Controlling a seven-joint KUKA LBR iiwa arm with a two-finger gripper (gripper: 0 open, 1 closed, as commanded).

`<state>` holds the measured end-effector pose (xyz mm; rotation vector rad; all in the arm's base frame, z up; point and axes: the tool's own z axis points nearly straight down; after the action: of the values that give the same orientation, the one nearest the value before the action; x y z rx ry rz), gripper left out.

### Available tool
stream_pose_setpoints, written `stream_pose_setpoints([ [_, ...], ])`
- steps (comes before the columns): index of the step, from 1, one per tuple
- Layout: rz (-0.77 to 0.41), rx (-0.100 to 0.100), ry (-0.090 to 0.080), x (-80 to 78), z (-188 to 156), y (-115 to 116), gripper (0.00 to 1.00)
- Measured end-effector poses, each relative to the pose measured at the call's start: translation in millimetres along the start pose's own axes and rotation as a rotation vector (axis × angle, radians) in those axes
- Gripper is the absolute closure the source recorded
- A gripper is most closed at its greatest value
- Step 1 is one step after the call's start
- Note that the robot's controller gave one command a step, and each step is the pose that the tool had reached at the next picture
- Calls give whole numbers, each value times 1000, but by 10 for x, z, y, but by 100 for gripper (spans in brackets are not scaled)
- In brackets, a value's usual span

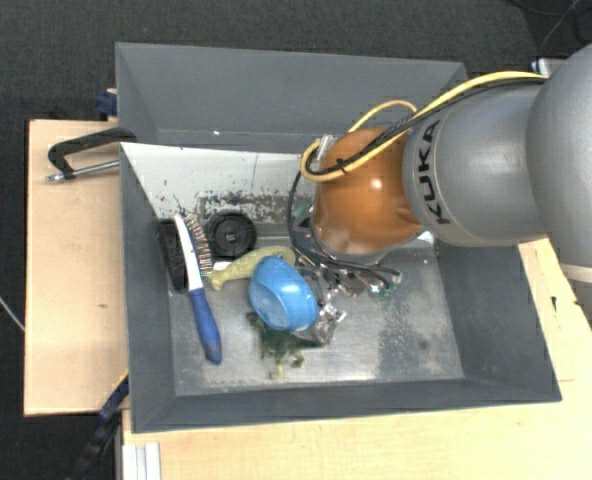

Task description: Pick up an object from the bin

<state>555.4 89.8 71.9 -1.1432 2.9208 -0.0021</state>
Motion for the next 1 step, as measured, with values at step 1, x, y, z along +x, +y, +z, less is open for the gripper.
stream_pose_setpoints([
  [1,-146,-1,-5,-24,-604,469,0],
])
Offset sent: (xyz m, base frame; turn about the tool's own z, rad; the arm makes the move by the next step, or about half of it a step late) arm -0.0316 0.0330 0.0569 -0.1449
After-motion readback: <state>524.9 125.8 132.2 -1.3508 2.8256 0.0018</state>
